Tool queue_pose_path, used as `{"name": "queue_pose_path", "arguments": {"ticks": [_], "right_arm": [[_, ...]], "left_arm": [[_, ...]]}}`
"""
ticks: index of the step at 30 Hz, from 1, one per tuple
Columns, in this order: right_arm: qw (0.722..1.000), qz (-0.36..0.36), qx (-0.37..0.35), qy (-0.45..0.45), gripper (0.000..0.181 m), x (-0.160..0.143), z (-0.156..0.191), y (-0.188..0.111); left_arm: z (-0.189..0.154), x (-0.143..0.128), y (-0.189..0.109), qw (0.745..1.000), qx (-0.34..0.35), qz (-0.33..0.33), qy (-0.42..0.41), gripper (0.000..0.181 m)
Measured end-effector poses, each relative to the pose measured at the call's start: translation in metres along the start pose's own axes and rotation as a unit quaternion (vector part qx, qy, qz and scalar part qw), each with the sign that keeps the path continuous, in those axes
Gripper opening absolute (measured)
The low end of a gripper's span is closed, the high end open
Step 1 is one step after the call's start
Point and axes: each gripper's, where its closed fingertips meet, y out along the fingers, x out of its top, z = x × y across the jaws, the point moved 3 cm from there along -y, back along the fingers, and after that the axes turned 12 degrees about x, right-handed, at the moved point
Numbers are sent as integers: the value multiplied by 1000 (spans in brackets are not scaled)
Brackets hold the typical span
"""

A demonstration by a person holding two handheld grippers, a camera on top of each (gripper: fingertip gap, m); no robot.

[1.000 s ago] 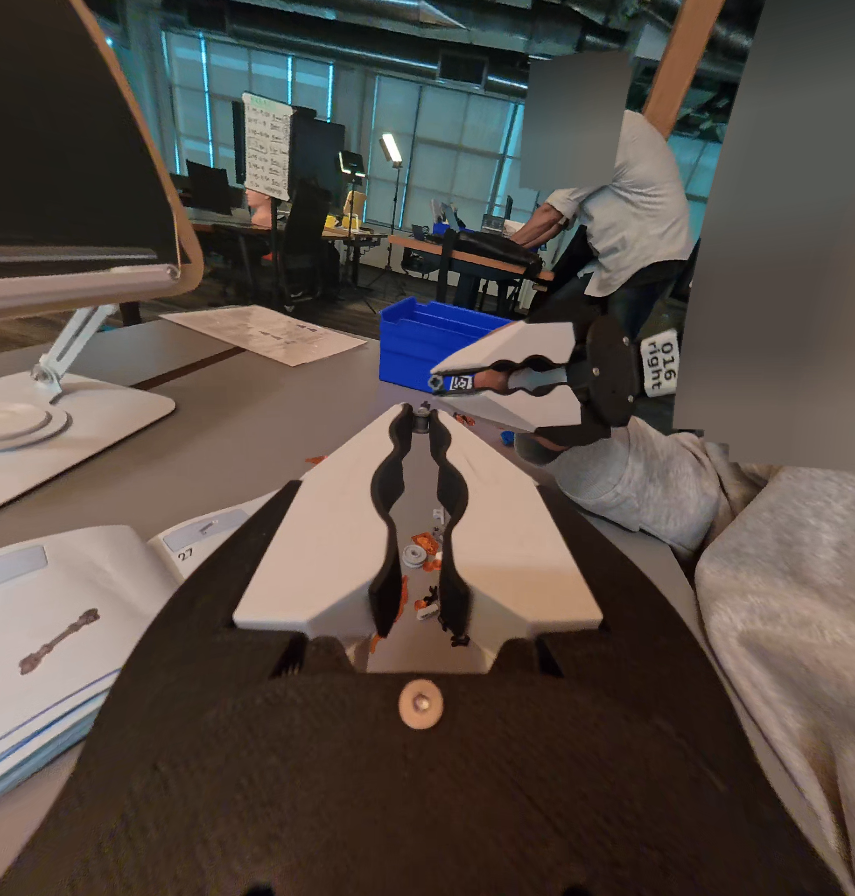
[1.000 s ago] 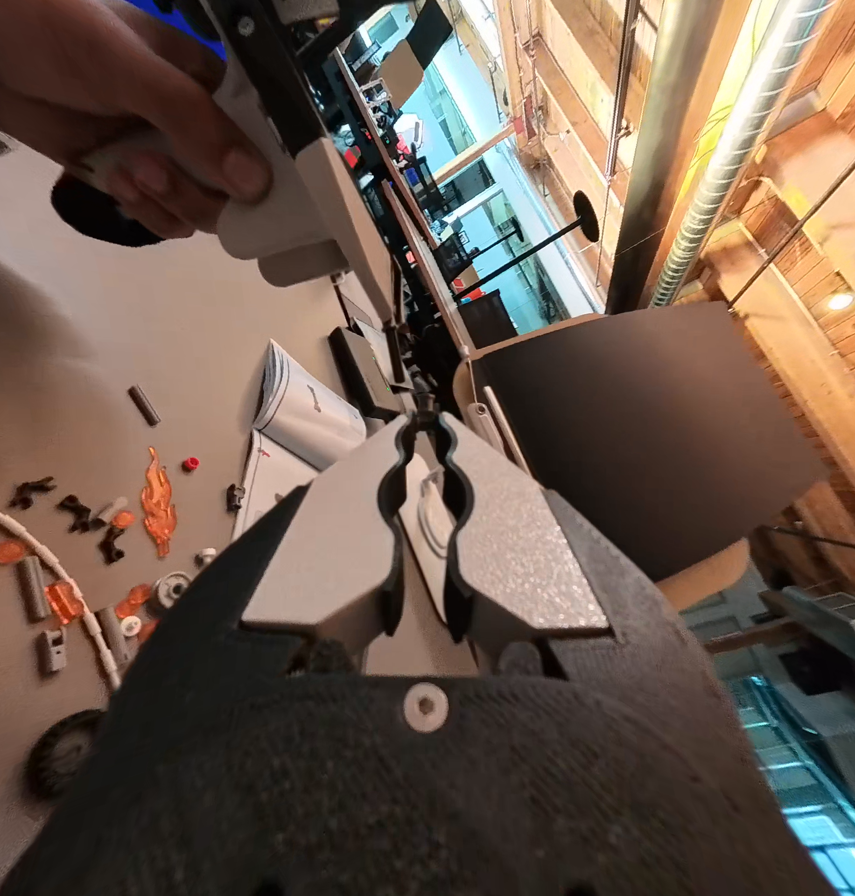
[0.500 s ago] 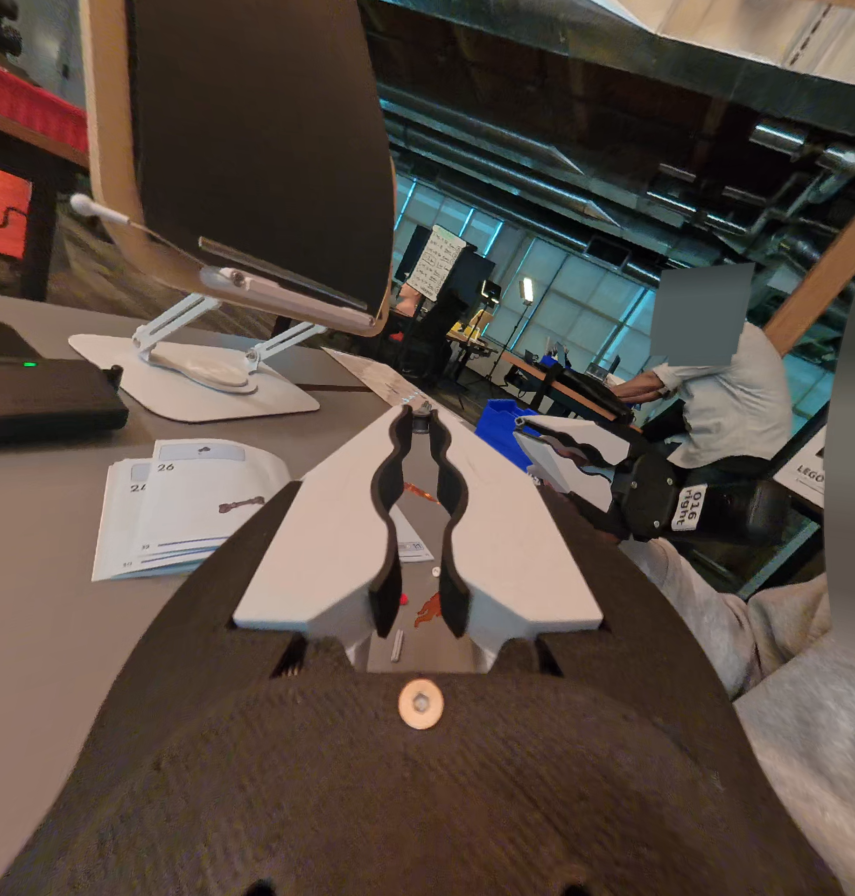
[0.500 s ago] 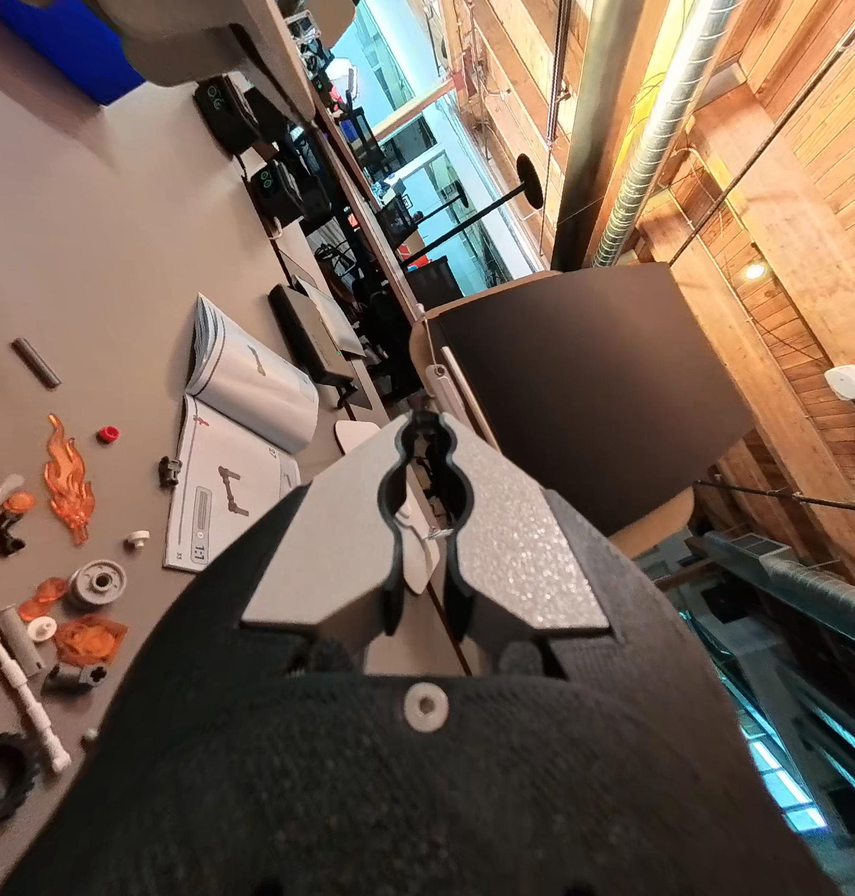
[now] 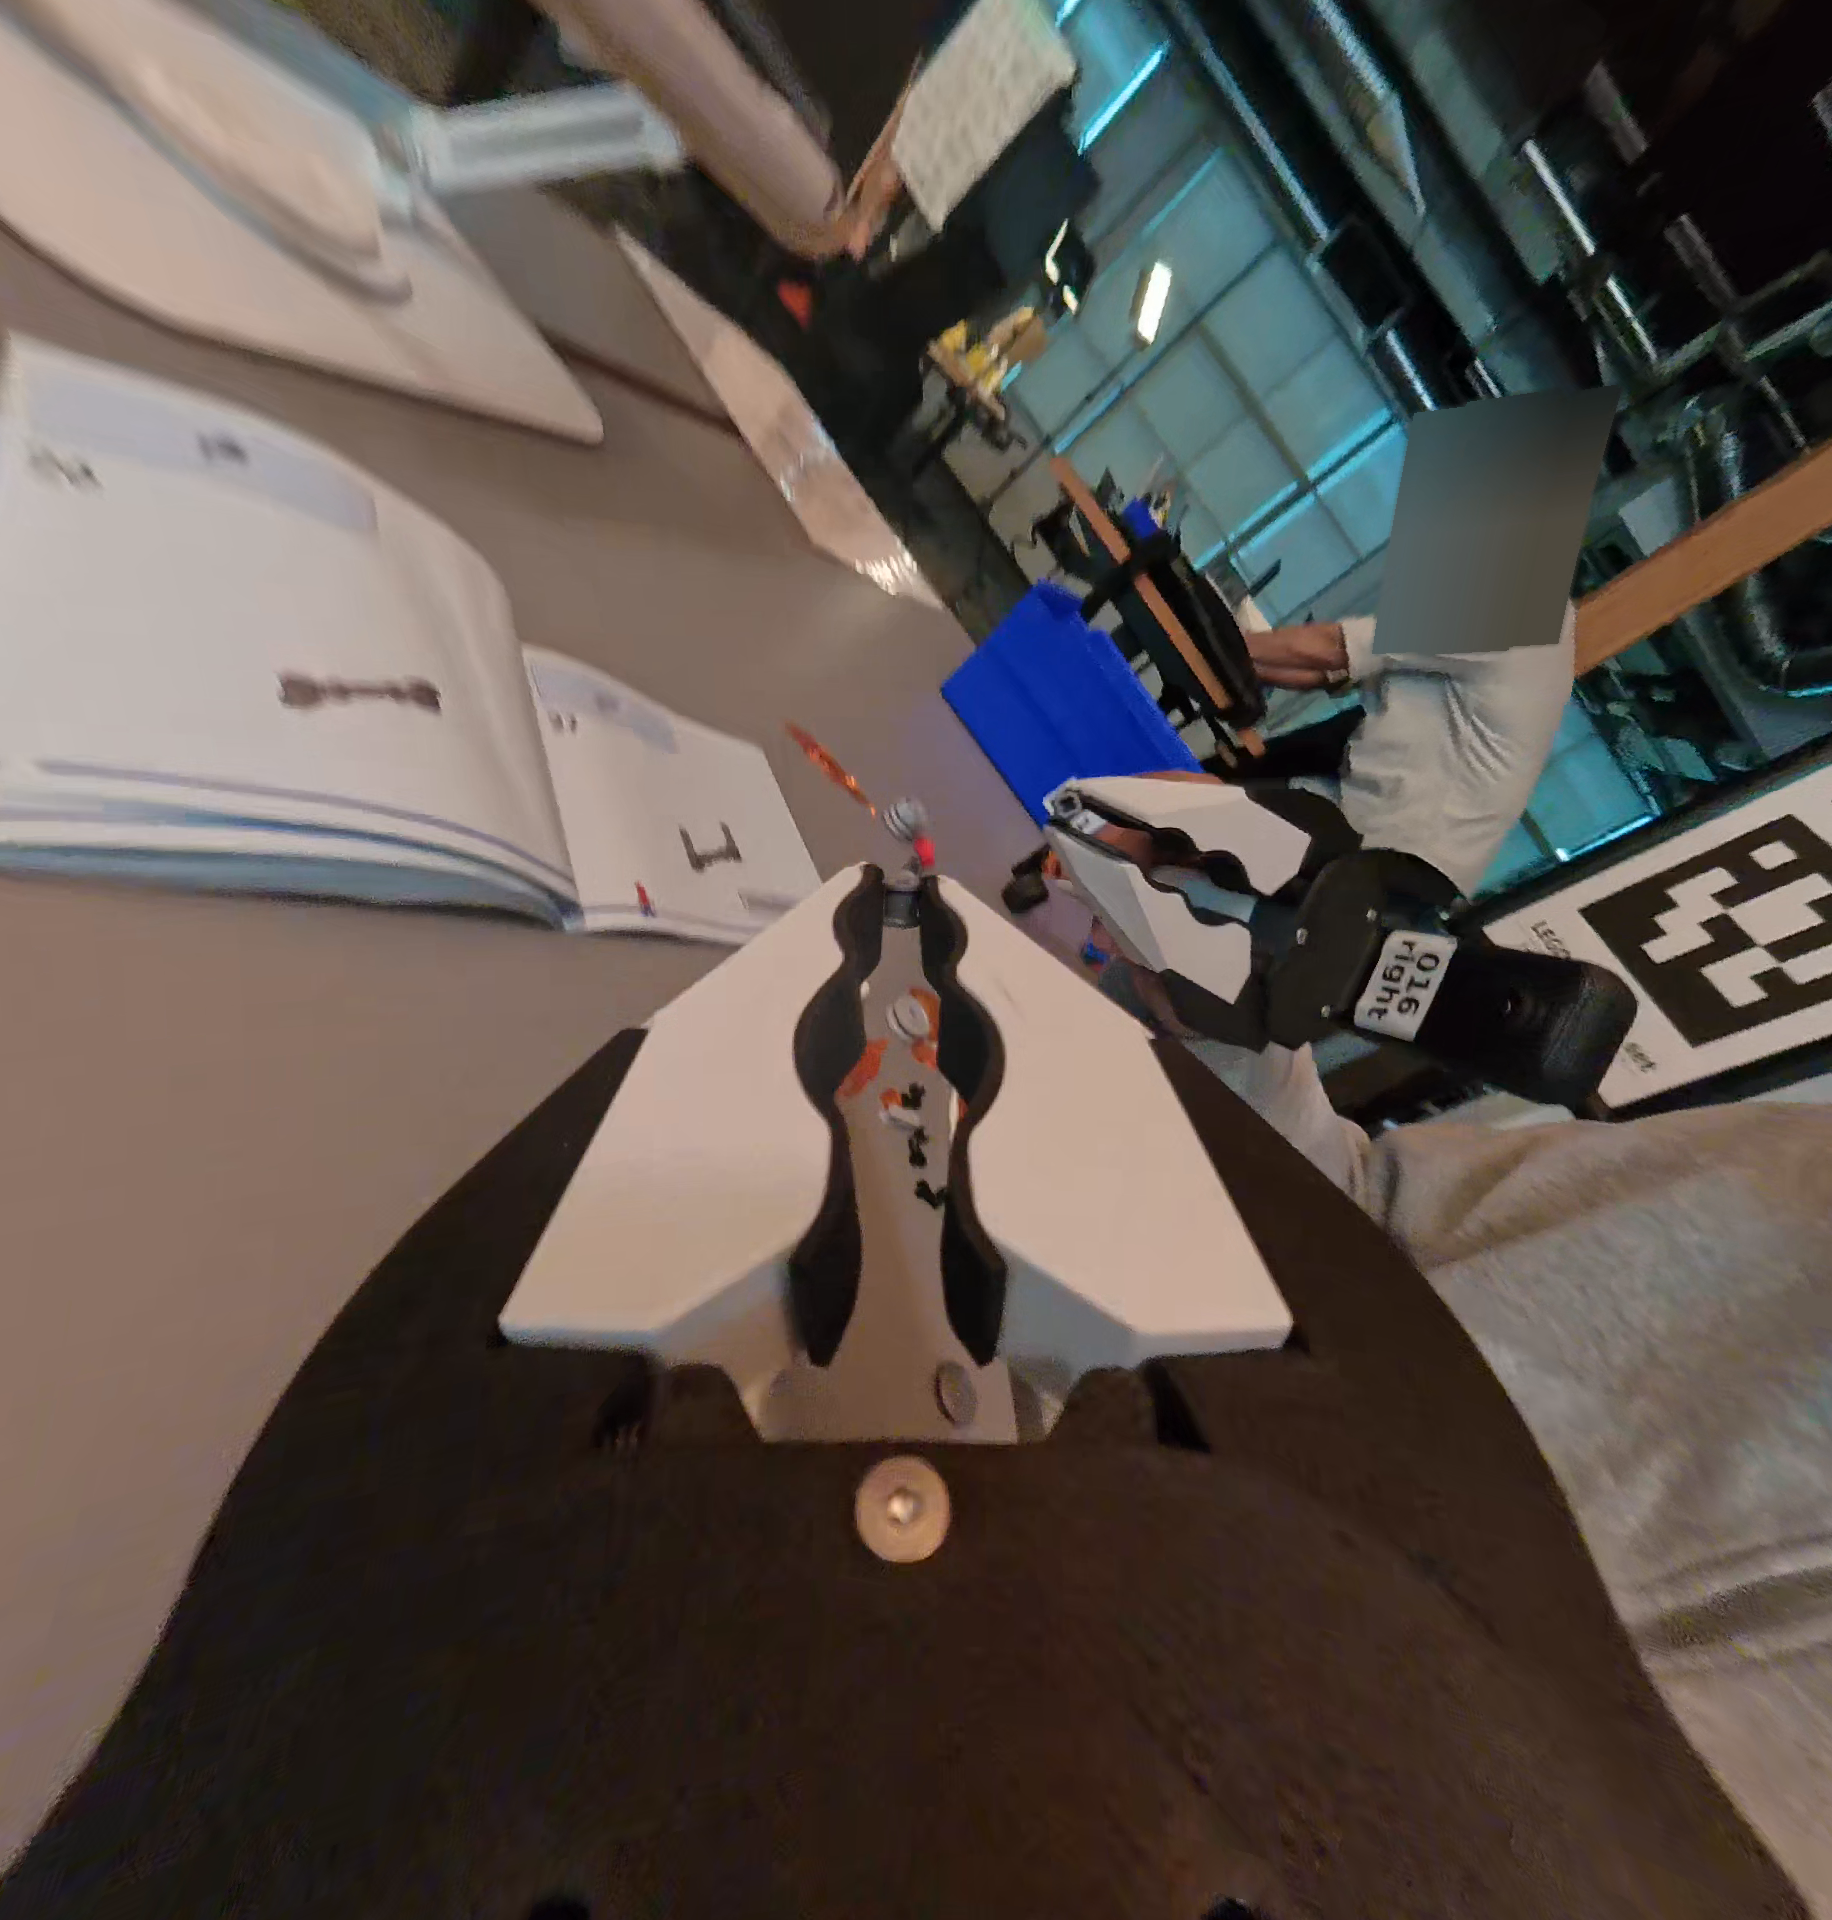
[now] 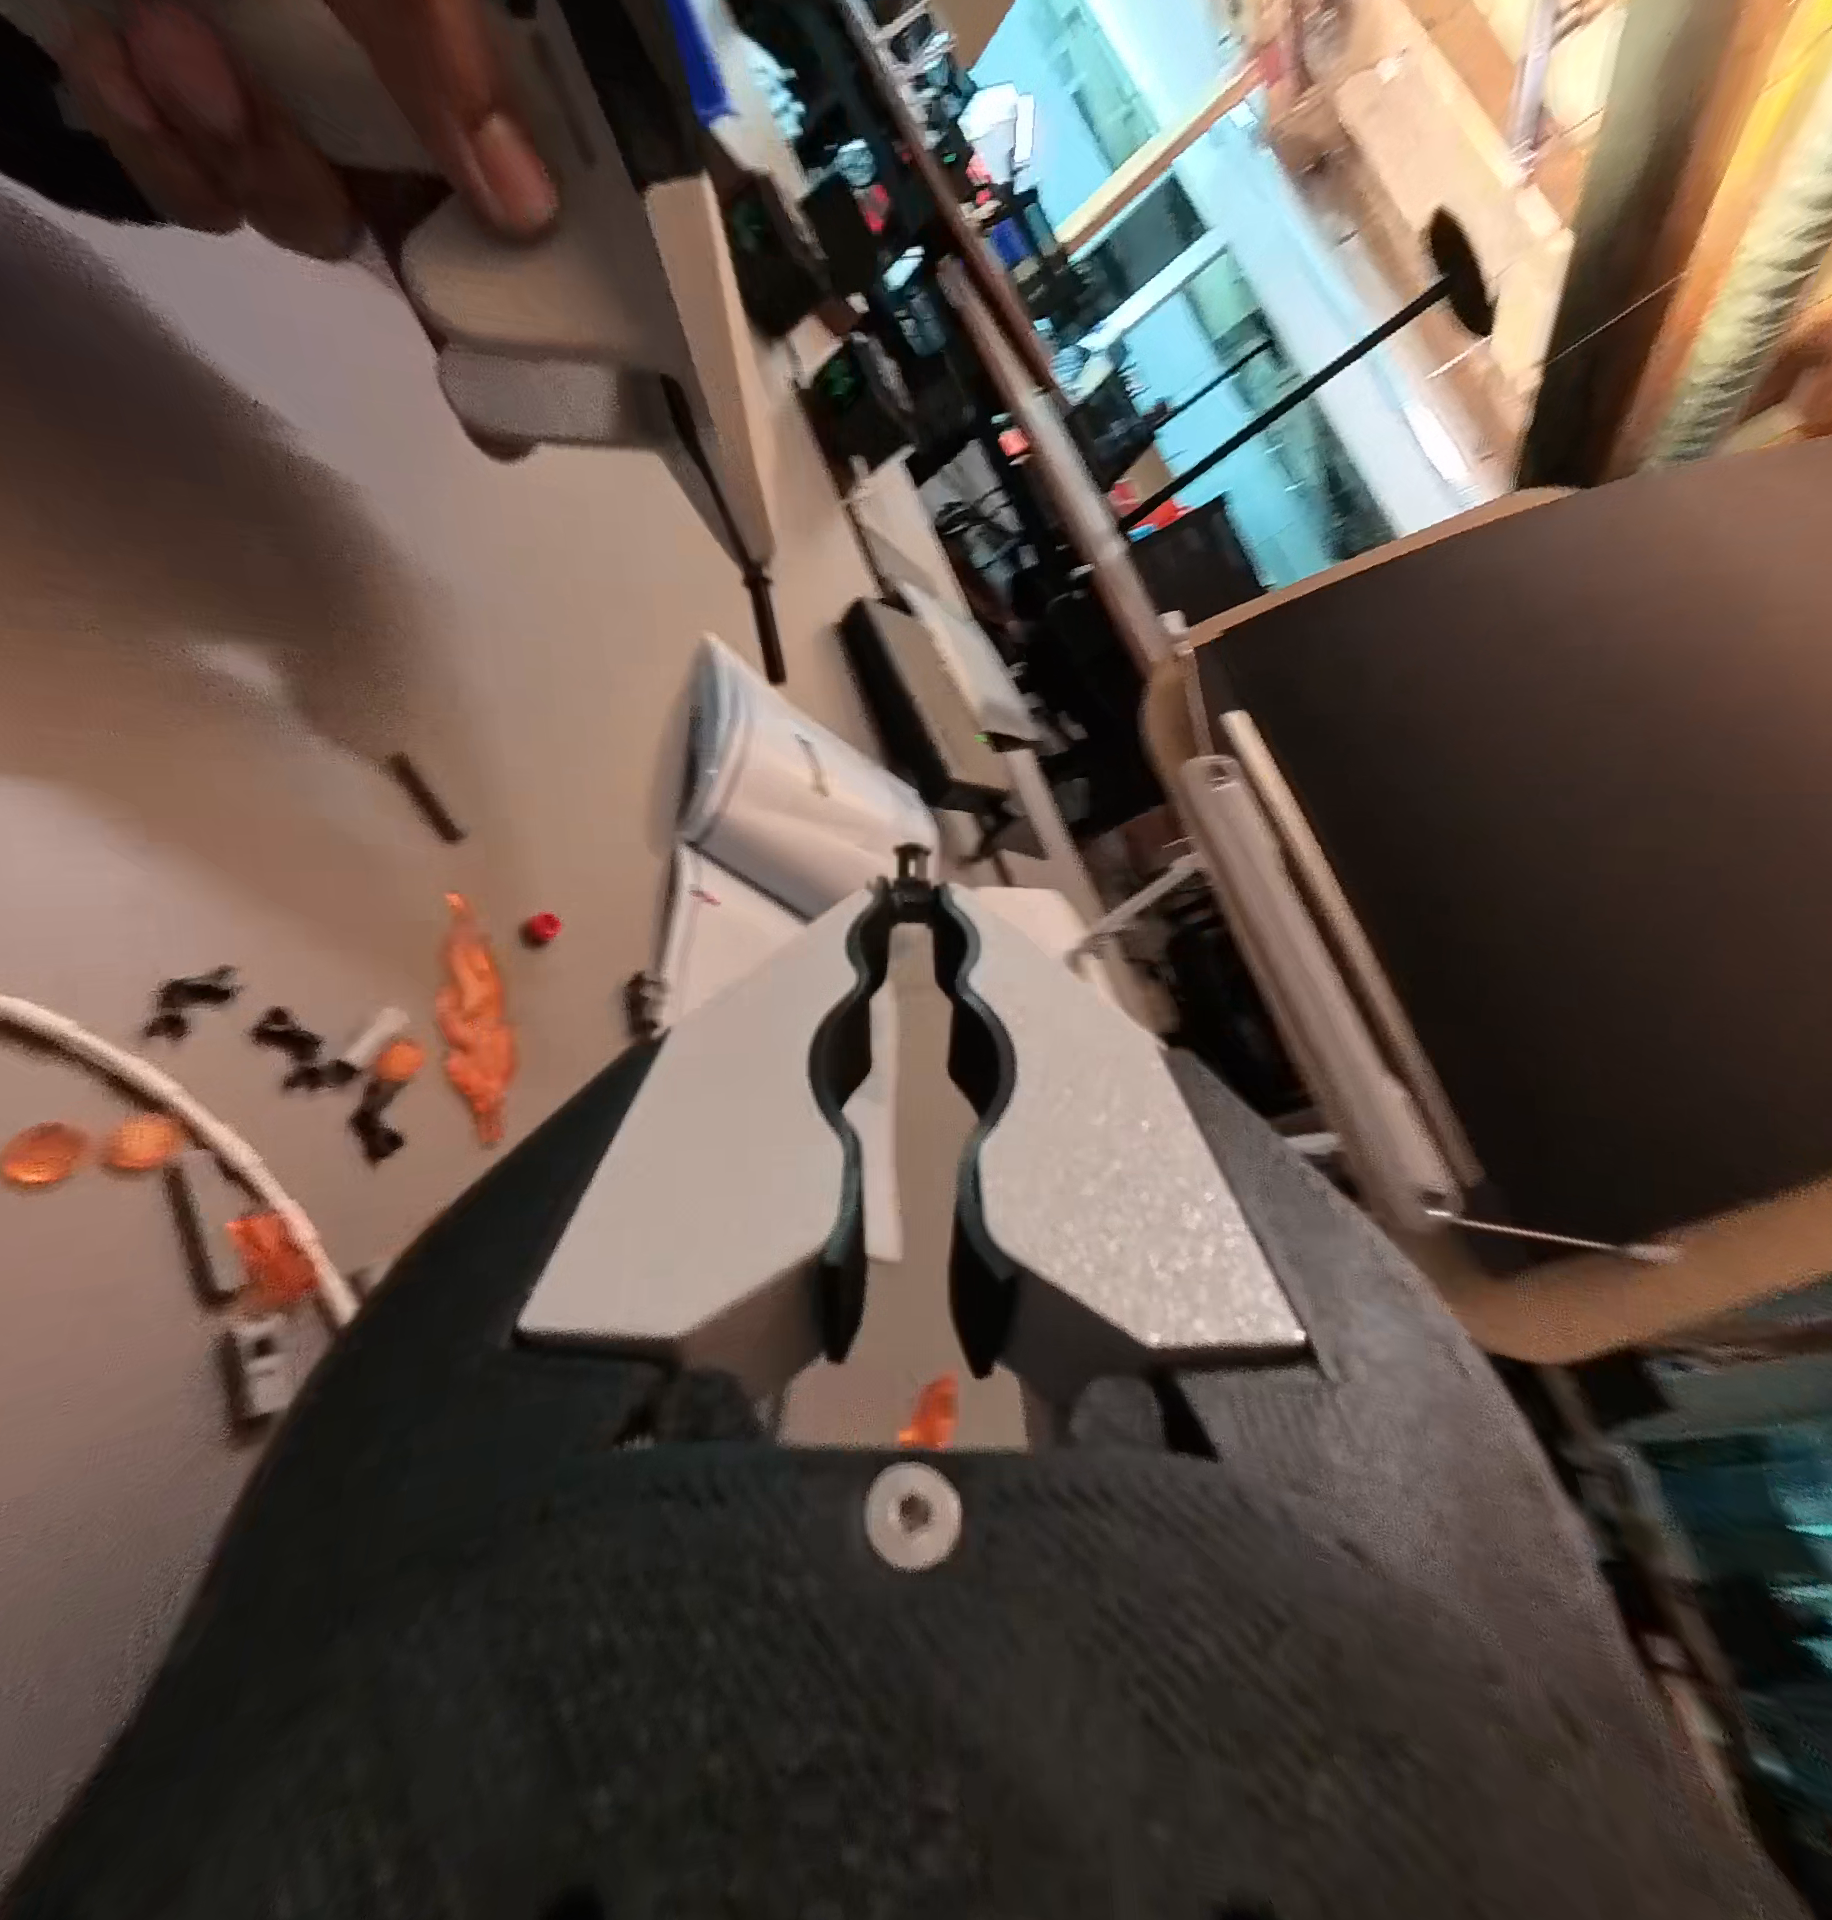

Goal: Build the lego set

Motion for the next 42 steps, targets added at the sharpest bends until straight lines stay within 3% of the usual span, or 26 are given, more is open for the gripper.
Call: {"name": "queue_pose_path", "arguments": {"ticks": [7,14,19,26,30,37,42], "right_arm": [[984,-32,121,126,6,2,23,11],[981,-32,144,125,6,4,29,12],[981,-25,149,118,6,3,32,12],[974,-27,178,141,5,2,38,14],[970,-29,195,143,5,6,44,16],[970,-33,197,142,5,8,45,15],[968,-35,200,144,5,10,45,14]], "left_arm": [[-5,-16,12,998,-22,53,-32,5],[1,-27,15,995,-6,95,-36,5],[18,-50,9,986,51,154,-24,4],[18,-86,-17,982,87,155,-56,5],[20,-93,-20,979,83,171,-67,6],[18,-92,-25,980,95,175,-13,25],[22,-90,-35,968,117,181,127,31]]}}
